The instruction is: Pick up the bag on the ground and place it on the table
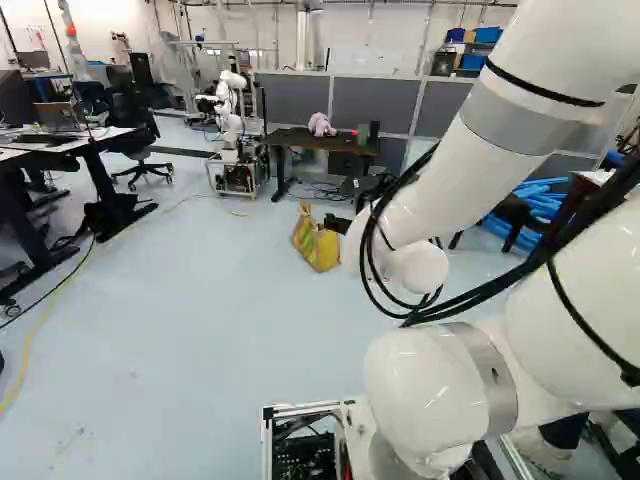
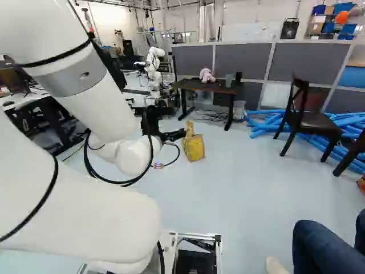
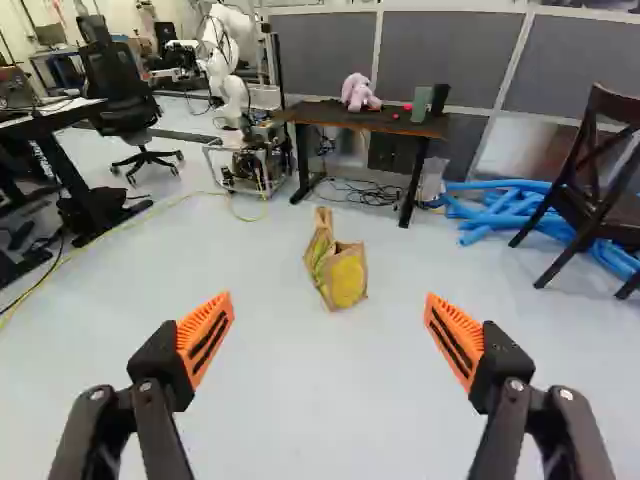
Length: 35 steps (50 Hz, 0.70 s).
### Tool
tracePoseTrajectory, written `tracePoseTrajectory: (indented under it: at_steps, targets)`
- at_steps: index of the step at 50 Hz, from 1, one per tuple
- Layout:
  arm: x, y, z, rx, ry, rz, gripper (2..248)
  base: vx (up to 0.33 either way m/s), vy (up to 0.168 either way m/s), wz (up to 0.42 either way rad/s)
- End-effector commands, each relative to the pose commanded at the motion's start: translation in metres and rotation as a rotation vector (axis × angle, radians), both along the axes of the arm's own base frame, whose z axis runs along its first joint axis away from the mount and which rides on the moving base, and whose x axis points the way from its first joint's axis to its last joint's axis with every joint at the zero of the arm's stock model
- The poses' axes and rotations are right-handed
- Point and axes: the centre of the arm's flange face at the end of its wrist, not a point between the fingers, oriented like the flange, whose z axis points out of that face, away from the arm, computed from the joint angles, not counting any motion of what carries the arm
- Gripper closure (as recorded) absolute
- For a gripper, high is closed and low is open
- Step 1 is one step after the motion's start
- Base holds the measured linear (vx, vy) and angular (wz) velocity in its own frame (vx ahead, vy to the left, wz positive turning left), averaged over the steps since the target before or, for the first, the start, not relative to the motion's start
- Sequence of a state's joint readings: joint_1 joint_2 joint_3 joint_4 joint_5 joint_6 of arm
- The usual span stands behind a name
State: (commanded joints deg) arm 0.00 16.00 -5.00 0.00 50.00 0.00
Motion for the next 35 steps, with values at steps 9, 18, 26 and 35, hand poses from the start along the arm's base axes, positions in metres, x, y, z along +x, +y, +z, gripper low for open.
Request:
tracePoseTrajectory:
  at_steps: [9, 18, 26, 35]
  targets:
    - [0.0, 0.0, 0.0, 0.0, 0.0, 0.0, 3, 0.0, 0.0, 0.0]
    - [0.0, 0.0, 0.0, 0.0, 0.0, 0.0, 3, 0.0, 0.0, 0.0]
    - [0.0, 0.0, 0.0, 0.0, 0.0, 0.0, 3, 0.0, 0.001, 0.006]
    - [0.0, 0.0, 0.0, 0.0, 0.0, 0.0, 3, -0.019, -0.001, 0.15]
